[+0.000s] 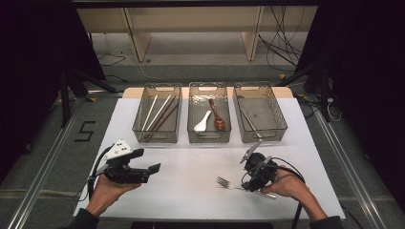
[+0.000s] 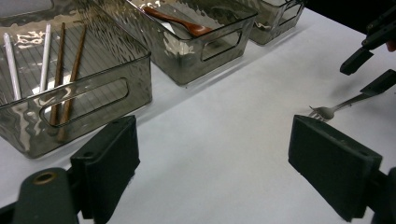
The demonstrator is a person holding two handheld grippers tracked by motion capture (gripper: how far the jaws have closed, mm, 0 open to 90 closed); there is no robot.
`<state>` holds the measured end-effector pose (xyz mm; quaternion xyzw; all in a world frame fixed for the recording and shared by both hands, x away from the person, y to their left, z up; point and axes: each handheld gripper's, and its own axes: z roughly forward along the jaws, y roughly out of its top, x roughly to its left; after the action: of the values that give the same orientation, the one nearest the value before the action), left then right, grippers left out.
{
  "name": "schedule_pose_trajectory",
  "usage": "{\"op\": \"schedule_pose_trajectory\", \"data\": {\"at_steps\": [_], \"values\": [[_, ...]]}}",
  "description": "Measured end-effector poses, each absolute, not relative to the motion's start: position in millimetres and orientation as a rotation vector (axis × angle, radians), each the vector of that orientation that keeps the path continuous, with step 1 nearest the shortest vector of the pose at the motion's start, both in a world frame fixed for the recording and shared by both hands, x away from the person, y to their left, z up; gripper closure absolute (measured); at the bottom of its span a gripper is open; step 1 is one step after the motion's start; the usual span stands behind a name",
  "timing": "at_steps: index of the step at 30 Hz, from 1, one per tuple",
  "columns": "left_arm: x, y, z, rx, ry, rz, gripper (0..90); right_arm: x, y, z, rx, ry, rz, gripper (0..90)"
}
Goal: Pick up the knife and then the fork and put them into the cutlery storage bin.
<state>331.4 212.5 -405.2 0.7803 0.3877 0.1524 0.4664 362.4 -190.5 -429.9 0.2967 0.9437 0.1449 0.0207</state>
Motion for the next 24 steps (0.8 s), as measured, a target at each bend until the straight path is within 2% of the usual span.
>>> {"op": "schedule_pose_trajectory", "data": {"at_steps": [24], "values": [[331,211,-406,1.922,0.948,0.373,15.5,357,-181,-453,0.792,2.992,0.211,72.9]]}}
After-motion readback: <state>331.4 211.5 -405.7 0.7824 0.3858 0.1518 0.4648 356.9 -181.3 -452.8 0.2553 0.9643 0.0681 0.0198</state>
